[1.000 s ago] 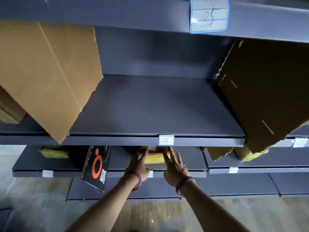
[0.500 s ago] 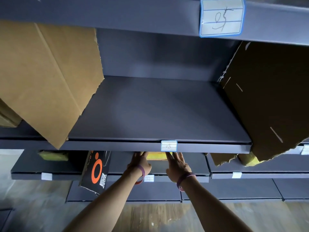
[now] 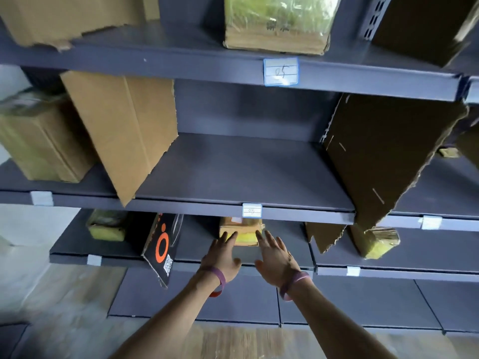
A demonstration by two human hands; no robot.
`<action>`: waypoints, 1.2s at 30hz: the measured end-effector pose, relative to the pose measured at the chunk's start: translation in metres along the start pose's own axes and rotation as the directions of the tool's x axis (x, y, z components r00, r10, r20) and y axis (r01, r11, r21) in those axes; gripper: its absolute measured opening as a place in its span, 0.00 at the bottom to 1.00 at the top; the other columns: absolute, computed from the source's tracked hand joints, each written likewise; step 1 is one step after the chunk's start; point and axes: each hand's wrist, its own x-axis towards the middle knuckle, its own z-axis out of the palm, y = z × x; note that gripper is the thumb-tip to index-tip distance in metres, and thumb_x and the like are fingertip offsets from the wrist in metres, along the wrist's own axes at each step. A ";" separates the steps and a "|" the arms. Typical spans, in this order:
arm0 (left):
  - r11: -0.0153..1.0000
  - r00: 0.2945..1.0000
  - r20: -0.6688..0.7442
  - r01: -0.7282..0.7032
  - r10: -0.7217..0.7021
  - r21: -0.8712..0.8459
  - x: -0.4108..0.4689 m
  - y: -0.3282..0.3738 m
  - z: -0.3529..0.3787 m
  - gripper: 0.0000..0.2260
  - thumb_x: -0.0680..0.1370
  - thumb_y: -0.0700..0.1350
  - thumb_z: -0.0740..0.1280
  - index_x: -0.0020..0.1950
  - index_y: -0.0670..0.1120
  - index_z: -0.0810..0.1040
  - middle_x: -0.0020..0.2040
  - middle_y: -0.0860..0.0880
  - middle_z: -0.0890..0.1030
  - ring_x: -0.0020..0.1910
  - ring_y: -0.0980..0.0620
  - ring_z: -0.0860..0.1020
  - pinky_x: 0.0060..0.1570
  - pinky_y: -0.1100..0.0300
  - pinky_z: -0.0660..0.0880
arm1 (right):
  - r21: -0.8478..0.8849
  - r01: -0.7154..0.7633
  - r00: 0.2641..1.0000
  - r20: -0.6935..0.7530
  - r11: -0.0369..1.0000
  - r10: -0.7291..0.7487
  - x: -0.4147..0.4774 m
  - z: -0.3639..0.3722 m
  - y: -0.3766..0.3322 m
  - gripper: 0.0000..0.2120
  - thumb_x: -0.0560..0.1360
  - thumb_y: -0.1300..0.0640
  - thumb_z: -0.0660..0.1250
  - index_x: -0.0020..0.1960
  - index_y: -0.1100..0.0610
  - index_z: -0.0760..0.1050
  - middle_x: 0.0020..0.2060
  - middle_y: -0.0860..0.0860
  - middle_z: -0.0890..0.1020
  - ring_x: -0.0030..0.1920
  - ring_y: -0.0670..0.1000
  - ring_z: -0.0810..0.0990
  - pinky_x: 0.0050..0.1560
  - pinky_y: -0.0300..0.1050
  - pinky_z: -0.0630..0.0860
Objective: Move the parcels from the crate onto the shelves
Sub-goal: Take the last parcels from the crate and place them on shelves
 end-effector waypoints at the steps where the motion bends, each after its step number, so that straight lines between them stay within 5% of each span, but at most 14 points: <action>1: 1.000 0.999 -0.032 -0.010 0.010 -0.013 -0.012 0.005 -0.003 0.31 0.78 0.46 0.62 0.77 0.52 0.51 0.78 0.48 0.53 0.76 0.47 0.53 0.71 0.48 0.60 | -0.002 0.026 1.000 -0.017 1.000 -0.026 -0.009 -0.005 -0.001 0.36 0.79 0.55 0.60 0.79 0.52 0.42 0.79 0.53 0.47 0.79 0.59 0.46 0.77 0.57 0.53; 13: 0.977 0.903 -0.386 -0.210 0.189 -0.014 -0.139 0.108 -0.068 0.28 0.77 0.46 0.62 0.76 0.55 0.57 0.77 0.49 0.58 0.75 0.49 0.56 0.72 0.55 0.58 | -0.060 0.281 0.918 -0.276 0.958 -0.286 -0.131 -0.091 -0.022 0.34 0.79 0.54 0.59 0.79 0.53 0.46 0.78 0.52 0.54 0.78 0.56 0.50 0.76 0.54 0.54; 22: 0.951 0.751 -0.595 -0.298 0.286 0.082 -0.184 0.164 -0.172 0.27 0.78 0.48 0.63 0.76 0.55 0.58 0.76 0.49 0.60 0.75 0.50 0.56 0.73 0.51 0.58 | -0.155 0.391 0.718 -0.566 0.907 -0.406 -0.188 -0.223 -0.045 0.31 0.80 0.53 0.62 0.78 0.56 0.53 0.77 0.57 0.59 0.78 0.55 0.54 0.77 0.49 0.51; 26: 0.937 0.699 -0.627 -0.296 0.344 0.184 -0.195 0.178 -0.207 0.27 0.78 0.47 0.63 0.75 0.54 0.59 0.75 0.48 0.62 0.74 0.49 0.58 0.71 0.52 0.60 | -0.184 0.372 0.706 -0.580 0.910 -0.406 -0.192 -0.256 -0.052 0.32 0.80 0.52 0.62 0.79 0.53 0.52 0.78 0.55 0.57 0.77 0.59 0.54 0.76 0.53 0.54; 36: 0.937 0.741 -0.591 -0.153 0.320 0.315 -0.149 0.173 -0.272 0.27 0.79 0.52 0.58 0.76 0.56 0.53 0.77 0.48 0.57 0.75 0.45 0.56 0.71 0.51 0.58 | -0.249 0.271 0.756 -0.543 0.930 -0.365 -0.145 -0.308 -0.063 0.33 0.80 0.45 0.60 0.78 0.49 0.48 0.78 0.57 0.54 0.77 0.62 0.52 0.75 0.57 0.57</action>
